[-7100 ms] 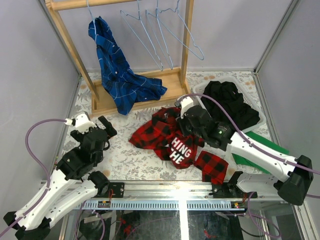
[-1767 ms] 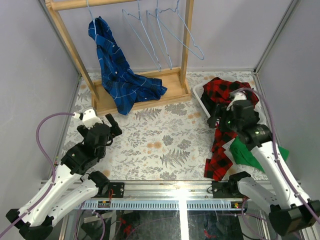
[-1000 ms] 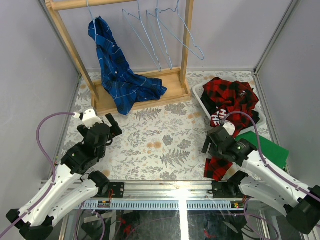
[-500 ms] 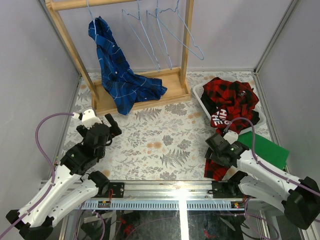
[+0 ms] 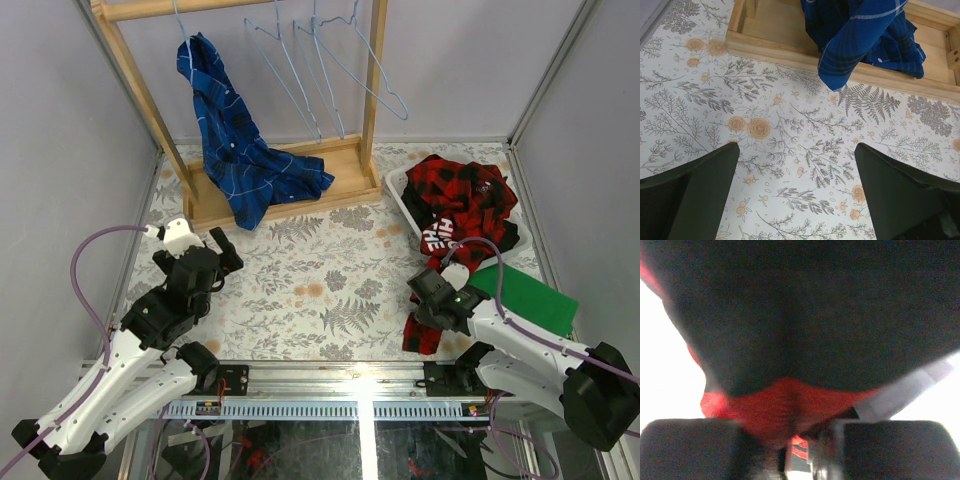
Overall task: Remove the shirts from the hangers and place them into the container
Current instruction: Place the shirt in the bin, then pick up the hanger from the clothesline.
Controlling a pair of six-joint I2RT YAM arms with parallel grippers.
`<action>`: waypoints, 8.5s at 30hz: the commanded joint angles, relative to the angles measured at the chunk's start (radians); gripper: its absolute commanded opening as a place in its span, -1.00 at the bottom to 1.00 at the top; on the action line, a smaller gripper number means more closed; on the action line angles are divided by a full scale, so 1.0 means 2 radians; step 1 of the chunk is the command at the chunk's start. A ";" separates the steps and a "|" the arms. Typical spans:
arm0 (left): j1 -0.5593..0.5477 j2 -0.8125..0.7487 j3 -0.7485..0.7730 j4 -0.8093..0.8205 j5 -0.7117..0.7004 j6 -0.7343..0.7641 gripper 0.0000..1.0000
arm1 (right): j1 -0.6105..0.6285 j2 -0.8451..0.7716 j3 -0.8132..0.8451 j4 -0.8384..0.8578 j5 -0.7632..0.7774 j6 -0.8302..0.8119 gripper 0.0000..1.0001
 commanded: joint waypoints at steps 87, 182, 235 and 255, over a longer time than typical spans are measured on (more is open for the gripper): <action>0.008 0.010 0.010 0.017 0.008 0.010 0.99 | -0.181 0.220 0.310 0.131 0.012 -0.306 -0.98; 0.015 0.051 0.083 0.104 0.080 0.004 1.00 | -0.214 0.005 0.115 0.371 -0.532 -0.279 0.75; 0.259 0.441 0.522 0.065 0.253 0.169 0.11 | -0.215 0.053 0.154 0.261 -0.465 -0.299 0.99; 0.260 0.375 0.430 0.188 0.251 0.196 -1.00 | -0.215 0.064 0.160 0.250 -0.458 -0.302 0.99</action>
